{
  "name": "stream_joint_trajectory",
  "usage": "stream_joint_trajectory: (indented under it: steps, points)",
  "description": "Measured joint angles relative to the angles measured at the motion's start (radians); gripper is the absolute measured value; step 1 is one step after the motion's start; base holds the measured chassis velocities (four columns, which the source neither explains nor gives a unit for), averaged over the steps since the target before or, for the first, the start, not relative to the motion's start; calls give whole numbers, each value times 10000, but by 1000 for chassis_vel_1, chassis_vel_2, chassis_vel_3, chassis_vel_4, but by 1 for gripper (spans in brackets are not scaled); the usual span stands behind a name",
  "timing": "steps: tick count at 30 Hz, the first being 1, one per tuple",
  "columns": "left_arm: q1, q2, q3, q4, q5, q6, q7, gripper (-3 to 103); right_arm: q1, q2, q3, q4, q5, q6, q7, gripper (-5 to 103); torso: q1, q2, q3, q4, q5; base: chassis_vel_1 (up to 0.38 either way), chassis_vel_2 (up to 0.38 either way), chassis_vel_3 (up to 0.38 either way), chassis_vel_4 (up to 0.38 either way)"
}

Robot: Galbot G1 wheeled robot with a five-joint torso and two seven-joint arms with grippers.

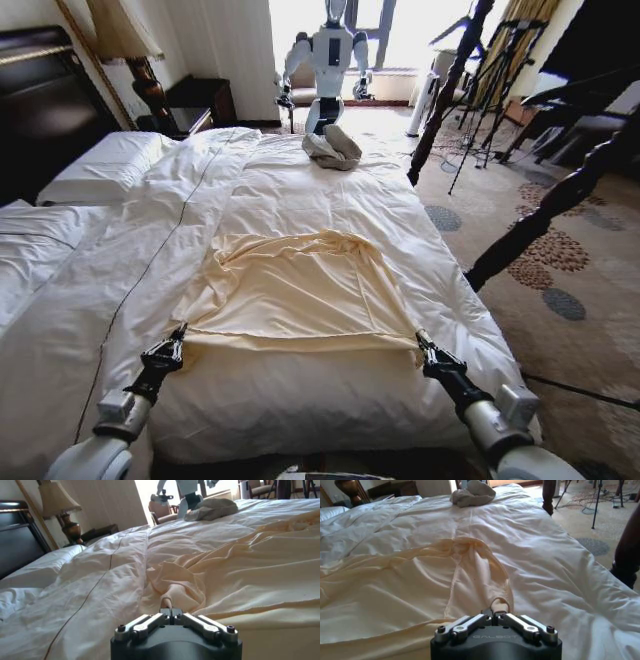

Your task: Pick up the clothes from the bed and hang them on the clothes hanger.

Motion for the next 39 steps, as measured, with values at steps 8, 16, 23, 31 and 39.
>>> stream_joint_trajectory:
  steps: [8, 16, 23, 31, 39]
  points:
    - [728, -365, -101, 140, 392, -170, 493, 0, -945, -416, 1064, -42, -244, -275, -1453, 0, 0, 0, 0, 0, -3, 0, 0, 0, 0]
    - [912, -816, 602, 373, 1316, -339, 664, 0, -1174, -377, 161, -543, -2265, -102, -3055, 0, 0, 0, 0, -1, 0, 0, 0, 0, 0]
    - [1102, -1113, 635, 671, 1755, -771, 649, 0, -1575, -337, 216, -1038, -3315, 60, -3603, 0, -1, 0, 0, -1, -2, 0, 0, 0, 0]
    - [914, -1124, 940, 796, 1904, -1328, 61, 7, -1440, -139, 374, -1279, -3280, 2285, -3992, -3, 0, 0, 1, -2, 0, 0, 0, 0, 0]
    - [1246, -1623, 1262, 588, 2363, -1412, 727, 34, -967, -23, 219, -878, -3483, 3213, -4637, 8, 0, -1, 1, 2, -1, 0, 0, 0, 0]
